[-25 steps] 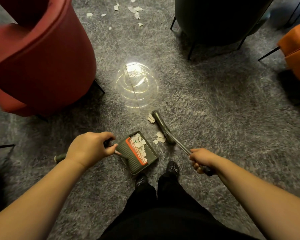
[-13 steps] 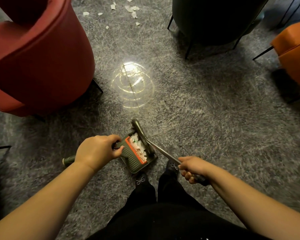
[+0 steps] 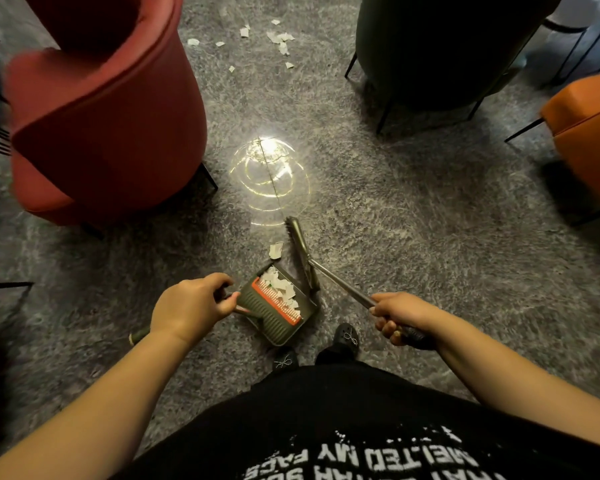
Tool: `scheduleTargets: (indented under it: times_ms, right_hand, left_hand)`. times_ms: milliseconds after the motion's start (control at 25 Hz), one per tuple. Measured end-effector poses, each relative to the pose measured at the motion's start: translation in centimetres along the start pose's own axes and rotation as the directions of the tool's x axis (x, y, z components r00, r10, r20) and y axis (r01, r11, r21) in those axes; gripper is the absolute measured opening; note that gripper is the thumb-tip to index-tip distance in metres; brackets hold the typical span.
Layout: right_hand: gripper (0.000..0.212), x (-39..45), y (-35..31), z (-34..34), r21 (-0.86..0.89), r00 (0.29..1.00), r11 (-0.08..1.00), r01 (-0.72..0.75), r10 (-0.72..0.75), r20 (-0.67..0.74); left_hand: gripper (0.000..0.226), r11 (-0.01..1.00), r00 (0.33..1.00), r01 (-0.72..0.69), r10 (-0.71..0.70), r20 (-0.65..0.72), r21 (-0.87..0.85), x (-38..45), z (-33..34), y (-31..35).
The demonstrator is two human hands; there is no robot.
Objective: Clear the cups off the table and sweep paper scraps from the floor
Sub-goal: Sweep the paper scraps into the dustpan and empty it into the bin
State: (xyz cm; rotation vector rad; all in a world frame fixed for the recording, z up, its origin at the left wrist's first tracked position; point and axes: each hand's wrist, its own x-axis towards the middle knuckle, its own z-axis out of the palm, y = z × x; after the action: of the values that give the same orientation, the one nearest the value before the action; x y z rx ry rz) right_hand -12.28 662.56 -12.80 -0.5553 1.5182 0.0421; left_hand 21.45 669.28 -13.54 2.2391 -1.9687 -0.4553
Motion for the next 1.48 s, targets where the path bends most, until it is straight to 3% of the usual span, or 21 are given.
scheduleTargets:
  times_ms: [160,480,800,1160,1320,1480]
  right_hand:
    - [0.052,-0.3,-1.0,0.5,0.001,0.999,0.999,0.036,-0.036,-0.010]
    - [0.021,0.8,-2.2,2.0,-0.077,0.998,0.995,0.064,-0.063,0.013]
    - [0.018,2.6,-5.9,0.7,-0.186,0.998,0.980,0.070,-0.068,0.016]
    - [0.025,7.7,-12.8,-1.2,-0.435,0.999,0.899,0.048,-0.040,0.028]
    - [0.026,10.5,-14.8,-0.2,-0.591,0.997,0.807,0.023,0.024,0.072]
    - [0.020,11.0,-15.4,0.1,-0.622,0.974,0.782,-0.046,0.173,0.147]
  left_hand:
    - [0.028,0.993,0.993,0.117,-0.117,0.020,-0.028,-1.0,-0.6,-1.0]
    - [0.029,0.974,0.973,0.228,-0.228,-0.026,-0.011,-0.6,-1.3,-2.9]
    - [0.032,0.962,0.961,0.274,-0.274,0.048,0.015,4.3,-1.3,-2.0]
    - [0.033,0.949,0.949,0.300,-0.307,0.071,0.094,8.3,-0.9,-0.8]
    - [0.033,0.948,0.956,0.274,-0.286,0.059,0.163,8.7,-0.4,0.3]
    - [0.034,0.941,0.953,0.281,-0.296,0.057,0.187,9.1,-0.5,0.6]
